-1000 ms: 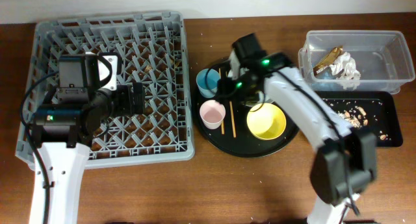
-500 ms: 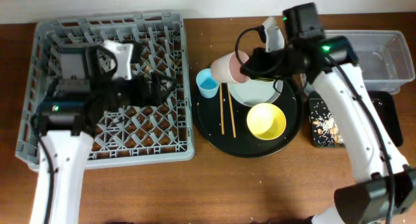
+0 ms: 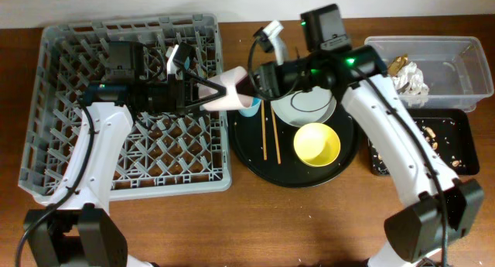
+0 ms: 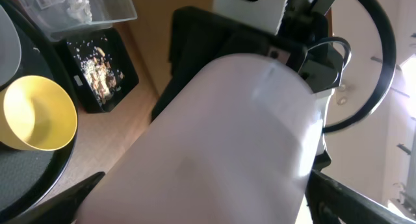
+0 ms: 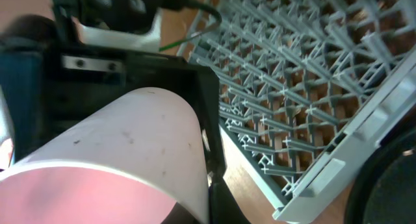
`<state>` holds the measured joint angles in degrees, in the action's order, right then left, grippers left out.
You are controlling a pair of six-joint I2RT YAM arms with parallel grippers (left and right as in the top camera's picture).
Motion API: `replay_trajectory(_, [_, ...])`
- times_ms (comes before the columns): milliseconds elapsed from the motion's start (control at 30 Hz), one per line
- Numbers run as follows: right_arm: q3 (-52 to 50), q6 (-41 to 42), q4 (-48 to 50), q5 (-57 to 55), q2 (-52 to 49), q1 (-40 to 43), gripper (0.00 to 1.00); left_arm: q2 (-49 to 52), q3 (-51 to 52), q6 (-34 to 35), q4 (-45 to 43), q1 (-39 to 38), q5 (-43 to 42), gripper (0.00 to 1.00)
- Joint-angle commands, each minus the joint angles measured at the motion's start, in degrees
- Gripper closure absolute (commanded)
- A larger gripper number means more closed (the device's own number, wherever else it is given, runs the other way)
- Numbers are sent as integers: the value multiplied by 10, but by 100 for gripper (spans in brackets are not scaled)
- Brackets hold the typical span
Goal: Sort waste into correct bins and load items into the dishwasher rack
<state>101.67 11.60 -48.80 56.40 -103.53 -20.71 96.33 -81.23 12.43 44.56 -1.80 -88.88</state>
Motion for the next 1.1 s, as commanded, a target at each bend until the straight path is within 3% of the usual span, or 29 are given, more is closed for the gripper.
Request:
replay_trajectory(0, [-3,-7,-2,-3,-22,-15,96,1,-3,2,0,1,-13,16])
replay_trajectory(67, [-3,-7,-5,-3,-24,-14,96,1,-3,2,0,1,-13,32])
replay_trajectory(100, [-3,-7,-5,-3,-24,-14,96,1,-3,2,0,1,-13,45])
replay_trajectory(167, [-3,-7,-4,-6,-24,-14,96,1,-3,2,0,1,-13,58])
replay_trajectory(200, [-3,-7,-4,-11,-24,-14,84,1,-3,2,0,1,-13,63])
replay_trajectory(233, [-3,-7,-4,-17,-24,-14,56,1,-3,2,0,1,-13,66])
replay_trajectory(267, [-3,-7,-3,-20,-24,-13,39,1,-3,2,0,1,-13,66])
replay_trajectory(300, [-3,-7,-3,-20,-24,-6,34,1,-3,2,-1,1,-13,66])
replay_trajectory(367, [-3,-7,-12,-22,-24,33,31,-1,-7,2,-9,14,-5,66])
replay_trajectory(433, [-3,-28,-44,-43,-24,92,30,-19,-17,6,-8,38,94,66])
replay_trajectory(500, [-3,-70,-92,-60,-24,132,28,-52,-31,13,12,46,249,66])
replay_trajectory(533, [-3,-70,-113,-97,-24,144,28,-85,-55,13,54,43,400,66])
replay_trajectory(600, [-3,-82,-140,-184,-24,146,28,-127,-98,12,133,26,595,66])
replay_trajectory(733, [-3,-82,-168,-291,-24,124,28,-128,-91,4,265,-83,834,66])
replay_trajectory(867, [-3,-82,-177,-319,-24,100,28,-50,-69,4,266,-145,877,65])
replay_trajectory(1067, [-3,-82,-185,-327,-24,93,28,100,-69,4,245,-150,871,65])
